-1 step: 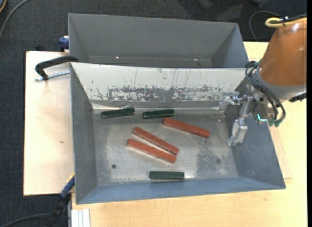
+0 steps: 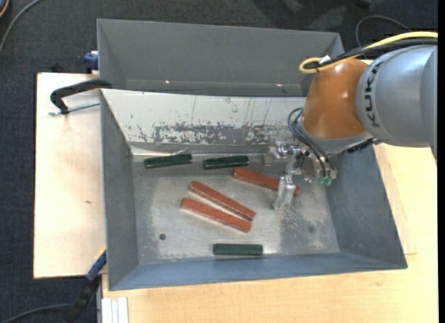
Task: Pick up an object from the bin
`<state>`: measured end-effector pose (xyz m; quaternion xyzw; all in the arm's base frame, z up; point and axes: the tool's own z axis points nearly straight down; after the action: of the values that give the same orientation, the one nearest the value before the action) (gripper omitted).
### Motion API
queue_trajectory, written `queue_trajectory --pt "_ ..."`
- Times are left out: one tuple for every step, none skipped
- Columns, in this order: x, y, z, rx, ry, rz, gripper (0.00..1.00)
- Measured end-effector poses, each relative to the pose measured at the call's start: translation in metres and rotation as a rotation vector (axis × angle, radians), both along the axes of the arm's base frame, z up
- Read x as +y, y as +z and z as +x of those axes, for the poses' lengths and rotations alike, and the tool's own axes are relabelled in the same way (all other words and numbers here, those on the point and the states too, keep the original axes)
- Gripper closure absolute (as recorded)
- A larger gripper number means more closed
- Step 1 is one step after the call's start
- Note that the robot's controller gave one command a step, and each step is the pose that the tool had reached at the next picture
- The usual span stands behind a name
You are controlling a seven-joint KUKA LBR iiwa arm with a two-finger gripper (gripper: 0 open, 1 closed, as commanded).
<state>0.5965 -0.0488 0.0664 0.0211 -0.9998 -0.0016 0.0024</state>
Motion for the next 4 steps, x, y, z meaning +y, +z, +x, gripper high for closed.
queue_trajectory --pt "-0.014 0.037 0.000 -0.015 -0.038 -0.003 0.00" --pt "-0.011 0.043 -0.005 -0.010 -0.198 -0.002 0.00" --pt "0.004 0.003 -0.001 -0.002 -0.378 -0.002 0.00" --pt "0.004 0.004 0.000 -0.004 -0.377 -0.003 0.00"
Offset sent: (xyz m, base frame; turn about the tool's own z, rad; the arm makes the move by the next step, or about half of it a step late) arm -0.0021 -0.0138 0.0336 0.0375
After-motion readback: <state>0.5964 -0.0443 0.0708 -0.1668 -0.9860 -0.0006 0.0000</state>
